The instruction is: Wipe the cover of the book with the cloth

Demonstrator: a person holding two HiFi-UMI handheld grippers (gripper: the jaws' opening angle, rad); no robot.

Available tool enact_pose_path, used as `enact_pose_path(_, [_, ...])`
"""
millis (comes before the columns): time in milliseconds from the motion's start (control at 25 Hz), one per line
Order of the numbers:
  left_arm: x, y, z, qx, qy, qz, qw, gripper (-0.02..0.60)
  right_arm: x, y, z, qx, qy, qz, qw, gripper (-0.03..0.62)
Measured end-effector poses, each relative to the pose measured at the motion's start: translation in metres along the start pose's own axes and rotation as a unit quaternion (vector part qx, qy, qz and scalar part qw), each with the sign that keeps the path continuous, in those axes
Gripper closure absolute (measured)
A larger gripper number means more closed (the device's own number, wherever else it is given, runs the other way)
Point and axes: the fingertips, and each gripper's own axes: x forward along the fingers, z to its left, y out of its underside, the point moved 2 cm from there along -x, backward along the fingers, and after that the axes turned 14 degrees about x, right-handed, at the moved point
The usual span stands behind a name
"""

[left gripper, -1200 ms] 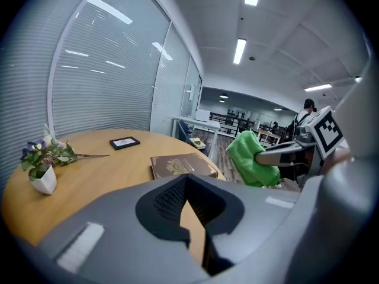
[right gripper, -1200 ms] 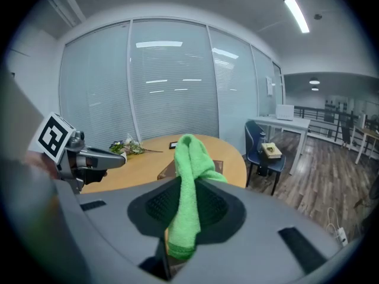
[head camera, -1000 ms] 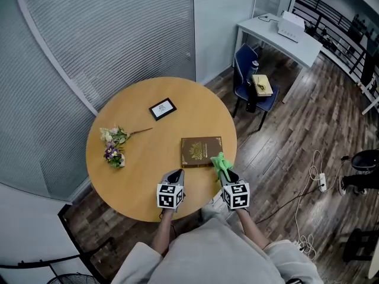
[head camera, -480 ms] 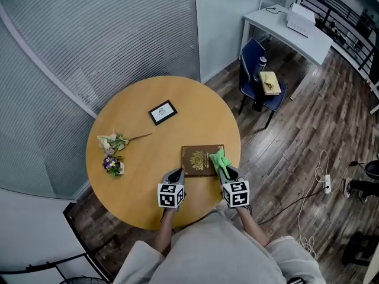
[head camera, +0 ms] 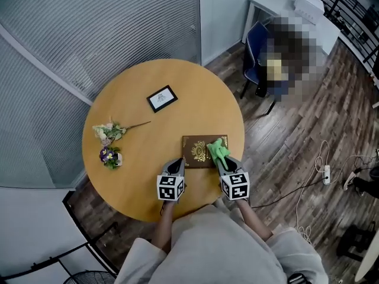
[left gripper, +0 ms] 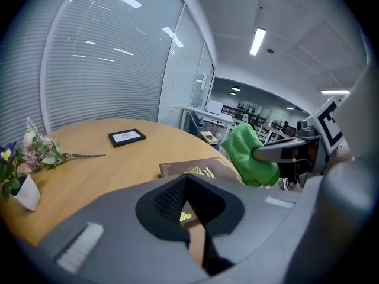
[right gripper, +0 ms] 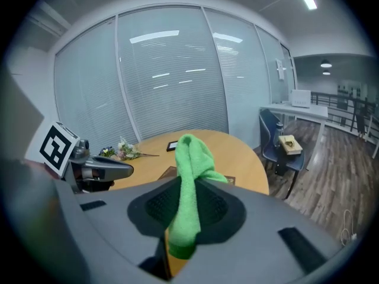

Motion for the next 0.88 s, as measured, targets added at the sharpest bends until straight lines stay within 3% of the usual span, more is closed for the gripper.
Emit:
enact_pose_path(480, [-0.001,0.011,0.017,0.003,0.031,-0.009,0.9995,0.575,0.006,0.015,0.025,0.018,0.029,-0.001,0.999,0.522])
enact_pose_path(880, [-0.009,0.019,0.030,-0.011,0.027,-0.006,0.9996,0.575,0.035,0.000,0.061,0.001,-0.004,0.006,1.000,0.522])
